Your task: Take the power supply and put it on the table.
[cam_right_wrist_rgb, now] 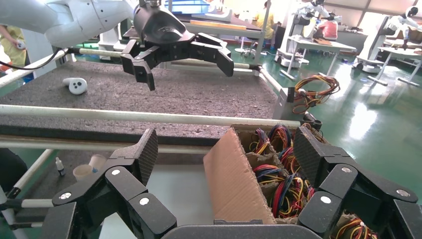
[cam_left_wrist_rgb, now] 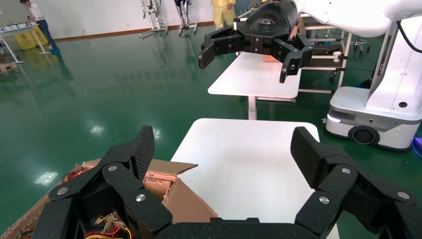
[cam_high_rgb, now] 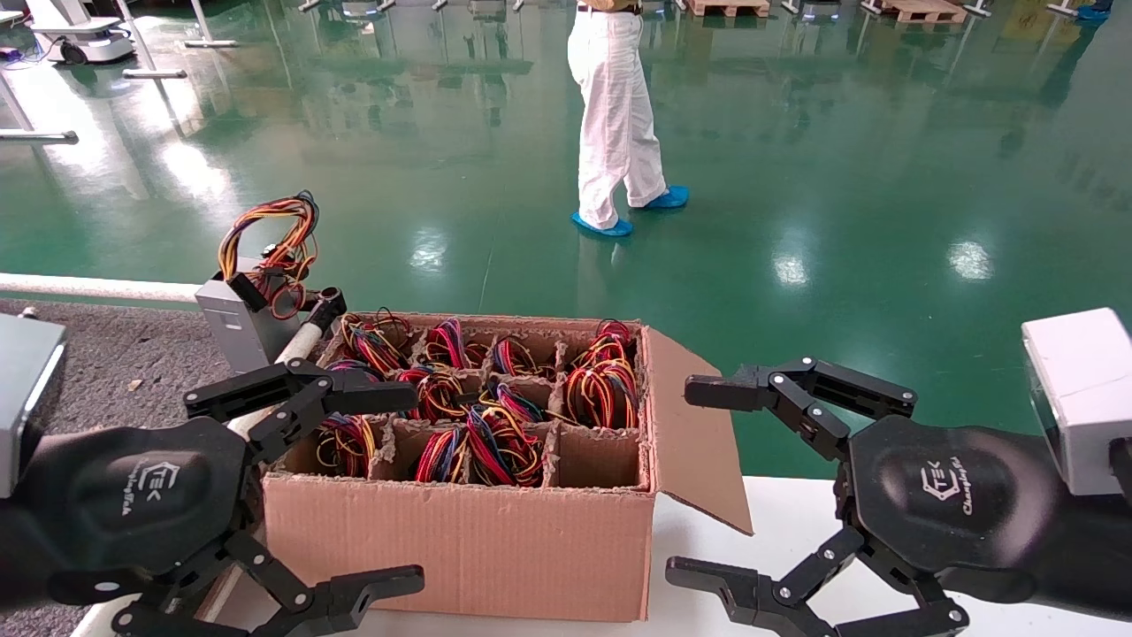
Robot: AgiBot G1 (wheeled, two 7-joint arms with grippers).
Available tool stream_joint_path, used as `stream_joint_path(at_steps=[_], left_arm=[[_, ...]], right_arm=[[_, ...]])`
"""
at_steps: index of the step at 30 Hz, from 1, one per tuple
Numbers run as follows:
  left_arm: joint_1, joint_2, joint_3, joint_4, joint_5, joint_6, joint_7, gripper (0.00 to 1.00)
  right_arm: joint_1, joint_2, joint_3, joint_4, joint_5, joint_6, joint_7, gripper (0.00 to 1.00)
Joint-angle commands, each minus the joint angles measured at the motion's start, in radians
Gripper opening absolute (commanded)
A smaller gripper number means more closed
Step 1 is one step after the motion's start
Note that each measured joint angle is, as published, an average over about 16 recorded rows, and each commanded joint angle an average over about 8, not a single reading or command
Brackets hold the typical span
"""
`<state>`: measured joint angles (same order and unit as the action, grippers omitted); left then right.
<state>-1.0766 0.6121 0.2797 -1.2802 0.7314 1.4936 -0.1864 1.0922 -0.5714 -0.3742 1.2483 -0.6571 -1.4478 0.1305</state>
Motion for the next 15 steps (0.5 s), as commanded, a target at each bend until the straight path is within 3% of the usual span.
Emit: stream_joint_path(at_steps=[1, 15], left_arm=[[0.0, 0.0, 0.0, 0.0, 0.0, 0.0, 0.0, 1.0], [-0.001, 0.001, 0.0, 0.001, 0.001, -0.001, 0.001, 1.0]], right_arm=[[0.0, 0.0, 0.0, 0.0, 0.0, 0.0, 0.0, 1.0], [0.0, 0.0, 0.0, 0.0, 0.0, 0.0, 0.0, 1.0]])
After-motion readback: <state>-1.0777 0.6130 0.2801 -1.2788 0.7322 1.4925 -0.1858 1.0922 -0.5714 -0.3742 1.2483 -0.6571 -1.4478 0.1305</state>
